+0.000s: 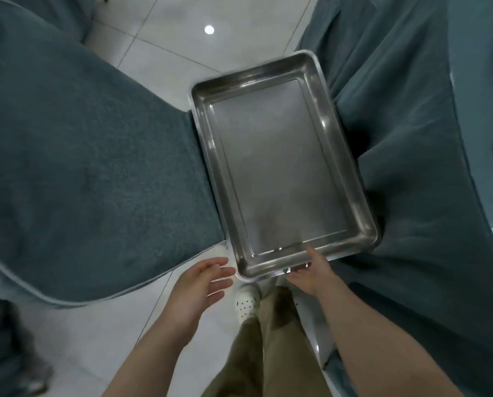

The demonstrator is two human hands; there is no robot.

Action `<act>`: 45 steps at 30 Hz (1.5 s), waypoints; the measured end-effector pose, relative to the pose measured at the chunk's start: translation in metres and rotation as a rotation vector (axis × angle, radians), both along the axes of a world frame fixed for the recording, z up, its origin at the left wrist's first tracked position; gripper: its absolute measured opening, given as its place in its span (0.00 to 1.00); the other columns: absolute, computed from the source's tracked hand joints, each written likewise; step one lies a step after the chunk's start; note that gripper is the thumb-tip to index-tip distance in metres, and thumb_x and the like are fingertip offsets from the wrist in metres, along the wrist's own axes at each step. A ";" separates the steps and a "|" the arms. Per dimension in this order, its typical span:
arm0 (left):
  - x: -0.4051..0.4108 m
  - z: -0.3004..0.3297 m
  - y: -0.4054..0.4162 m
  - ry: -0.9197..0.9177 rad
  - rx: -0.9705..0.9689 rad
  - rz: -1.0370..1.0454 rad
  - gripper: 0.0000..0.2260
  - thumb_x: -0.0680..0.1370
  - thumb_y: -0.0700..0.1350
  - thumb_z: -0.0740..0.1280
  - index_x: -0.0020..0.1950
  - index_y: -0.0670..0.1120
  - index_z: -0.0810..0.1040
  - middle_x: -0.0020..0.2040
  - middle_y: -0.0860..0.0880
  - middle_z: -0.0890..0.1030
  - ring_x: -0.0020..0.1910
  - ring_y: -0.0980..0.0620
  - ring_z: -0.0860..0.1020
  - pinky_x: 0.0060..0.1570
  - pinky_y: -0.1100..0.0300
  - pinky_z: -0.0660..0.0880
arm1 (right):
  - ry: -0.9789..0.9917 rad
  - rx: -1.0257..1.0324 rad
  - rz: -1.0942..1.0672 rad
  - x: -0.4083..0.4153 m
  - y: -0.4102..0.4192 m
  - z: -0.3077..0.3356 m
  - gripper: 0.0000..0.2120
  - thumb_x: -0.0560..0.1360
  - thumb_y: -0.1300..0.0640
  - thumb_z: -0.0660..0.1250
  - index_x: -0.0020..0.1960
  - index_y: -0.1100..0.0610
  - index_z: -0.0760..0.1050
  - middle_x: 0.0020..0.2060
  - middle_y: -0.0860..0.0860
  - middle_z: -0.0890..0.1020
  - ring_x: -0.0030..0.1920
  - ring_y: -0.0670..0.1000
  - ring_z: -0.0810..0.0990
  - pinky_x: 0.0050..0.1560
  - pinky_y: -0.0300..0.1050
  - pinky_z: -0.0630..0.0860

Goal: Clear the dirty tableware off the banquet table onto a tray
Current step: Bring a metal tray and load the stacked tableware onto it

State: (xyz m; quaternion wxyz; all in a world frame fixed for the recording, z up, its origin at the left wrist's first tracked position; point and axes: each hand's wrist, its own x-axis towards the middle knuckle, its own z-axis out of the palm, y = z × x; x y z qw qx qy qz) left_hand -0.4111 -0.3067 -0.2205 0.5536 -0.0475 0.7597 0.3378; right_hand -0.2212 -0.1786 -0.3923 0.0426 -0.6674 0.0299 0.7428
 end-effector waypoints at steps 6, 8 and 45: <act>-0.001 0.005 -0.017 0.001 0.017 -0.045 0.08 0.81 0.45 0.61 0.55 0.50 0.79 0.46 0.52 0.85 0.48 0.52 0.83 0.52 0.57 0.76 | 0.004 0.095 -0.028 0.013 -0.021 0.031 0.12 0.80 0.57 0.61 0.57 0.64 0.73 0.55 0.63 0.79 0.57 0.61 0.79 0.54 0.54 0.76; -0.003 0.003 -0.019 0.019 0.003 -0.063 0.07 0.80 0.45 0.62 0.56 0.49 0.78 0.46 0.51 0.85 0.48 0.51 0.83 0.52 0.57 0.76 | 0.020 0.149 0.017 0.016 -0.022 0.051 0.12 0.81 0.56 0.59 0.55 0.65 0.74 0.49 0.63 0.83 0.51 0.60 0.83 0.48 0.53 0.79; 0.025 0.138 -0.152 0.214 0.399 -0.034 0.13 0.75 0.32 0.63 0.51 0.48 0.78 0.40 0.40 0.81 0.35 0.43 0.79 0.28 0.59 0.78 | -0.226 0.557 0.092 0.148 -0.084 0.244 0.05 0.74 0.75 0.60 0.46 0.67 0.70 0.45 0.64 0.75 0.42 0.65 0.79 0.25 0.51 0.79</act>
